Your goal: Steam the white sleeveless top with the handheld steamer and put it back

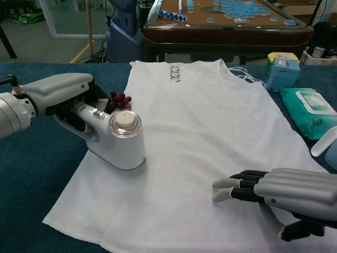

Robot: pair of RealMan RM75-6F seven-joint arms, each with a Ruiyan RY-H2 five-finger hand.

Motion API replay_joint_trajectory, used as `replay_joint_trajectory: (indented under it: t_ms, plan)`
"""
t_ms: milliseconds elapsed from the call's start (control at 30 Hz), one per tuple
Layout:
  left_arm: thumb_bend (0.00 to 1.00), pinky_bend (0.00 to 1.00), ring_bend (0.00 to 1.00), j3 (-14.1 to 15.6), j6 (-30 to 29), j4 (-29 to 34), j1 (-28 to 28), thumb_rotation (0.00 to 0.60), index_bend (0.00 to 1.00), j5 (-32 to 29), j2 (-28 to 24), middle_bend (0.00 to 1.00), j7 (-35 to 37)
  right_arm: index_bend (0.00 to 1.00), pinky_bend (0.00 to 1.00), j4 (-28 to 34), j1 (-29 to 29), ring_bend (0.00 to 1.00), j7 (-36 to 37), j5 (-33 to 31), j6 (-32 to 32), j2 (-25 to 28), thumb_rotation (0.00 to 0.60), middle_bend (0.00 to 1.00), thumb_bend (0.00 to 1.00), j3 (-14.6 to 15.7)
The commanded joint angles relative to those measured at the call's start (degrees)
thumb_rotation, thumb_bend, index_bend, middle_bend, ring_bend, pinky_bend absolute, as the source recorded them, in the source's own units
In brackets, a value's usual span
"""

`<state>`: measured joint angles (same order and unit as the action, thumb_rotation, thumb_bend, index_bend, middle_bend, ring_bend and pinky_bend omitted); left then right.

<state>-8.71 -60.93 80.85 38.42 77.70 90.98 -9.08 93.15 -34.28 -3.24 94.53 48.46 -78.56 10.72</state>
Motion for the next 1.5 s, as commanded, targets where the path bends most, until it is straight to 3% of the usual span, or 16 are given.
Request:
replay_joint_trajectory:
  t_ms: [33, 300, 533, 1500]
  plan:
    - [0.13, 0.63, 0.65, -2.05, 1.58, -2.76, 1.96, 0.600, 0.85, -1.63, 2.47, 0.77, 0.76, 0.00, 0.01, 0.03, 0.01, 0.00, -0.05, -0.06, 0.03, -0.01, 0.600, 0.01, 0.99, -0.05]
    - [0.13, 0.63, 0.65, -4.62, 5.09, -11.00, 5.45, 0.600, 0.85, -5.33, 8.64, 0.77, 1.38, 0.00, 0.01, -0.24, -0.01, 0.00, 0.25, -0.39, 0.16, -0.17, 0.600, 0.01, 0.99, -0.37]
    - [0.13, 0.63, 0.65, -3.70, 6.70, -14.48, 5.87, 0.600, 0.85, -6.65, 10.77, 0.77, 1.00, 0.00, 0.01, -0.92, -0.26, 0.00, 0.70, -0.62, -0.16, -0.60, 0.600, 0.01, 0.99, -0.64]
    - [0.13, 0.63, 0.65, 4.46, 2.50, 1.33, -0.48, 0.600, 0.85, -1.64, 1.11, 0.77, -1.14, 0.00, 0.01, 0.19, 1.09, 0.00, -1.16, -0.49, 0.08, 1.60, 0.600, 0.01, 0.99, 1.47]
